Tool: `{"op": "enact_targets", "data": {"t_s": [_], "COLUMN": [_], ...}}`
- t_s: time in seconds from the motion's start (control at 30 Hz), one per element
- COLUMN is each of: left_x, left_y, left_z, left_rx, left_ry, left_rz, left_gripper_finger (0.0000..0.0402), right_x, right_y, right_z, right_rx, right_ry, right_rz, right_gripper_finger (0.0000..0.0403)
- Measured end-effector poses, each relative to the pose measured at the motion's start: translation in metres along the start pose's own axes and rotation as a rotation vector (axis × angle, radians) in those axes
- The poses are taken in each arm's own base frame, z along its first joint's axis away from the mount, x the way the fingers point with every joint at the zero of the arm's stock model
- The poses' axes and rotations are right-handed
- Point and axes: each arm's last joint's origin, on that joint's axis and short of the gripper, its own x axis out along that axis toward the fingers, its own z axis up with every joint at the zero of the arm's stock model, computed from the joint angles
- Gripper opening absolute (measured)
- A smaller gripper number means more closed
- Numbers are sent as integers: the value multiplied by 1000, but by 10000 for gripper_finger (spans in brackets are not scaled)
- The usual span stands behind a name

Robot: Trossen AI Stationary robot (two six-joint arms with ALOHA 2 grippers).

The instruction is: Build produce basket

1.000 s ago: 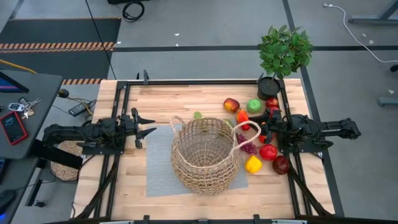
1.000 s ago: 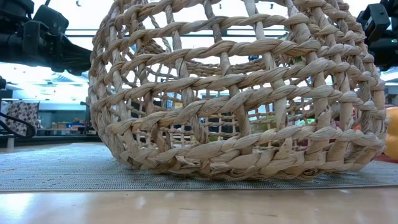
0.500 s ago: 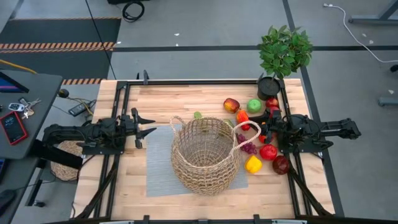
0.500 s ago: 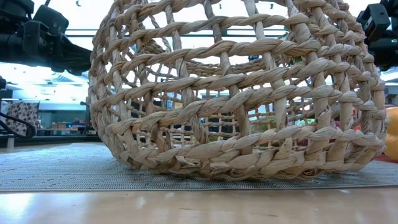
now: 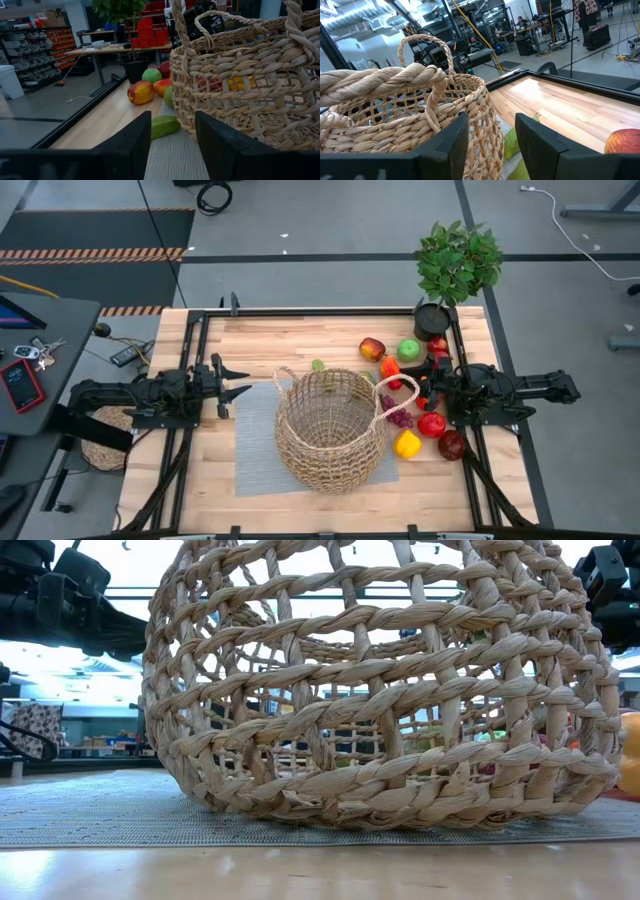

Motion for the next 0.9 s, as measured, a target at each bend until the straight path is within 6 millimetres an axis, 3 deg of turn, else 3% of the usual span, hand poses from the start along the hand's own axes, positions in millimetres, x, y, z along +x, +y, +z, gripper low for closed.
{"op": "enact_targets", "data": {"t_s": [0.9], "left_x": [0], "left_y": [2], "left_z": [0], "left_rx": [-11], "left_ry": [-2], "left_rz": [52], "left_gripper_finger": [160], "right_x": [0], "right_y": [0], "right_z": [0], "right_rx": [0], "right_ry": [0], "right_rz": [0], "right_gripper_finger": [168]}}
